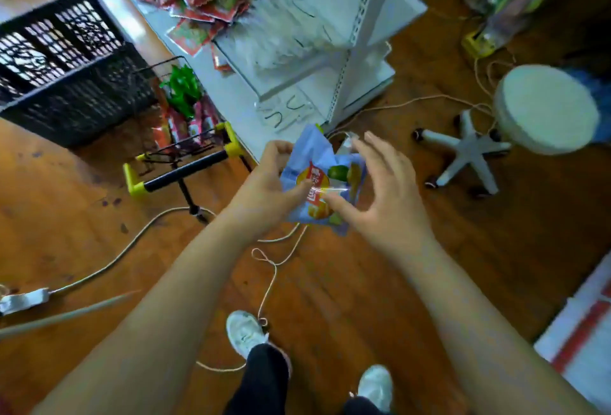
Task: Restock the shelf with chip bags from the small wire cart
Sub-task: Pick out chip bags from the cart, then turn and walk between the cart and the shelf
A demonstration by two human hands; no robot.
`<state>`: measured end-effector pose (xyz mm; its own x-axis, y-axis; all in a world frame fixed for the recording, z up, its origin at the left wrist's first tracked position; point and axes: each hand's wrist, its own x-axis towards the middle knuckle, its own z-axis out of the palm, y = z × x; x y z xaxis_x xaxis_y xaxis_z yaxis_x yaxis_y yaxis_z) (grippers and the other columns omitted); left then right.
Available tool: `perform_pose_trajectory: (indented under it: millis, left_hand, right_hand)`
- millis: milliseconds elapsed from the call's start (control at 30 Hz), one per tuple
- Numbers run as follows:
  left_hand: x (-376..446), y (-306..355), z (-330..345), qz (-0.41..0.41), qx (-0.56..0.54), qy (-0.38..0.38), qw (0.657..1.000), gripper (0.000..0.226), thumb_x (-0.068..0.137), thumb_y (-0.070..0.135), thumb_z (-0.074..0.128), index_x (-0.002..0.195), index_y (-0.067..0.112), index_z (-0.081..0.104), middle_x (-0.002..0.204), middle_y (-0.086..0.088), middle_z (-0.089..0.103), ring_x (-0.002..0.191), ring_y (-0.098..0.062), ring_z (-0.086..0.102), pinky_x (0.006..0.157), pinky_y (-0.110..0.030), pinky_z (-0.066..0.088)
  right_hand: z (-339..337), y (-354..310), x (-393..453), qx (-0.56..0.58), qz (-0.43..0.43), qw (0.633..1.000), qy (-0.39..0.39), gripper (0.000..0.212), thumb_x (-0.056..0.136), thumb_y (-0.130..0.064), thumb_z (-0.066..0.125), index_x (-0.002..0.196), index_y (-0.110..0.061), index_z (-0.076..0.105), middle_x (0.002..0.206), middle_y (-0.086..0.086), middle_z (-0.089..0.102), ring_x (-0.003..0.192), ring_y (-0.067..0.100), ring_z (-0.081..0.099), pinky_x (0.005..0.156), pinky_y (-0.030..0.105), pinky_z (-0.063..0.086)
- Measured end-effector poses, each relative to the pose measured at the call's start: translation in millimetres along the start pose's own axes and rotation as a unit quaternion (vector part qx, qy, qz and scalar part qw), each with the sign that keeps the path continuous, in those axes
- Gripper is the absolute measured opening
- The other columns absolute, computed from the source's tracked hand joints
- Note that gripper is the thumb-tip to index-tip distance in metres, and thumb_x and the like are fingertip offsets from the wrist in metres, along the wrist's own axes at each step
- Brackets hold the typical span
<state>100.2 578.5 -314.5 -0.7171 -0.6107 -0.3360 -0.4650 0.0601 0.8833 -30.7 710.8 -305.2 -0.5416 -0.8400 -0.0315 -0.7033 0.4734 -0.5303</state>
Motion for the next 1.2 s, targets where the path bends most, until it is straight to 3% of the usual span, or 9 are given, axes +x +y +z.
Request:
perform_pose_trajectory:
  millis: [100, 233, 300, 467, 567, 700, 833, 1000, 1200]
  left_hand:
    - [9, 40, 61, 0.063, 0.063, -0.100, 0.991, 0.037, 0.091, 0.021, 0.066, 0.121, 0.022, 0.044, 0.110, 0.004, 0.065, 0.086, -0.006, 0.063, 0.073, -0.018, 0.049]
    - [15, 115, 177, 0.112, 0.068, -0.199, 0.971, 0.035, 0.088, 0.019, 0.071, 0.118, 0.020, 0.052, 0.104, 0.006, 0.068, 0.092, -0.009, 0.068, 0.080, -0.029, 0.055]
    - [14, 152, 243, 0.128, 0.053, -0.250, 0.958, 0.036, 0.086, 0.019, 0.074, 0.118, 0.019, 0.056, 0.106, 0.005, 0.069, 0.093, -0.005, 0.068, 0.081, -0.026, 0.055]
    - [0, 231, 412, 0.081, -0.063, -0.313, 0.944, 0.030, 0.070, 0.038, 0.078, 0.097, 0.033, 0.067, 0.101, 0.003, 0.073, 0.092, -0.017, 0.069, 0.082, -0.045, 0.056]
    - [-21, 258, 519, 0.040, -0.128, -0.307, 0.942, 0.049, 0.070, 0.054, 0.072, 0.110, 0.027, 0.063, 0.114, 0.001, 0.071, 0.106, -0.023, 0.068, 0.093, -0.052, 0.053]
    - [-71, 273, 654, 0.103, -0.051, -0.425, 0.898, 0.046, 0.087, 0.059, 0.060, 0.121, 0.029, 0.057, 0.116, 0.014, 0.067, 0.102, 0.004, 0.064, 0.080, -0.012, 0.050]
    - [-109, 287, 751, 0.208, 0.013, -0.511, 0.834, 0.011, 0.092, 0.039, 0.063, 0.100, 0.032, 0.062, 0.093, 0.016, 0.072, 0.081, 0.009, 0.066, 0.070, -0.010, 0.049]
    - [-122, 302, 844, 0.276, 0.075, -0.584, 0.759, 0.022, 0.089, 0.045, 0.065, 0.107, 0.033, 0.062, 0.098, 0.015, 0.073, 0.090, 0.000, 0.068, 0.084, -0.037, 0.056]
    - [-142, 323, 959, 0.389, 0.129, -0.604, 0.684, 0.027, 0.089, 0.041, 0.067, 0.104, 0.020, 0.060, 0.088, 0.008, 0.066, 0.081, -0.014, 0.061, 0.071, -0.027, 0.049]
  right_hand:
    - [-55, 60, 1, -0.029, 0.023, 0.993, -0.114, 0.115, 0.056, -0.088, 0.050, 0.152, -0.032, 0.024, 0.156, -0.005, 0.034, 0.144, 0.018, 0.030, 0.121, 0.045, 0.018]
    - [-151, 163, -52, 0.135, 0.137, 0.963, -0.190, 0.076, 0.060, -0.068, 0.075, 0.128, -0.044, 0.048, 0.117, -0.027, 0.062, 0.107, -0.009, 0.057, 0.095, 0.015, 0.045]
    - [-194, 215, -93, 0.214, 0.186, 0.944, -0.169, 0.064, 0.054, -0.066, 0.076, 0.112, -0.044, 0.061, 0.107, -0.025, 0.069, 0.099, -0.007, 0.063, 0.092, 0.022, 0.051]
    - [-283, 326, -212, 0.322, 0.312, 0.893, 0.047, 0.046, 0.061, -0.059, 0.075, 0.098, -0.031, 0.071, 0.092, -0.015, 0.076, 0.088, 0.004, 0.071, 0.082, 0.030, 0.057]
    - [-309, 381, -282, 0.368, 0.407, 0.792, 0.268, 0.027, 0.075, -0.051, 0.073, 0.090, -0.030, 0.067, 0.075, -0.021, 0.072, 0.072, -0.003, 0.068, 0.062, 0.017, 0.050]
    - [-313, 441, -353, 0.323, 0.491, 0.654, 0.476, 0.039, 0.081, -0.061, 0.064, 0.102, -0.027, 0.064, 0.096, -0.013, 0.073, 0.093, 0.008, 0.069, 0.083, 0.033, 0.056]
    - [-321, 472, -399, 0.312, 0.501, 0.537, 0.602, 0.030, 0.089, -0.058, 0.055, 0.108, -0.035, 0.054, 0.107, -0.011, 0.068, 0.097, 0.003, 0.067, 0.083, 0.032, 0.057]
    - [-346, 500, -453, 0.297, 0.482, 0.448, 0.692, 0.031, 0.100, -0.027, 0.049, 0.128, -0.015, 0.047, 0.112, -0.008, 0.060, 0.080, -0.026, 0.056, 0.062, -0.002, 0.041]
    - [-373, 564, -530, 0.300, 0.522, 0.429, 0.674, 0.011, 0.087, -0.031, 0.070, 0.091, -0.021, 0.068, 0.097, -0.006, 0.072, 0.098, 0.011, 0.068, 0.099, 0.043, 0.051]
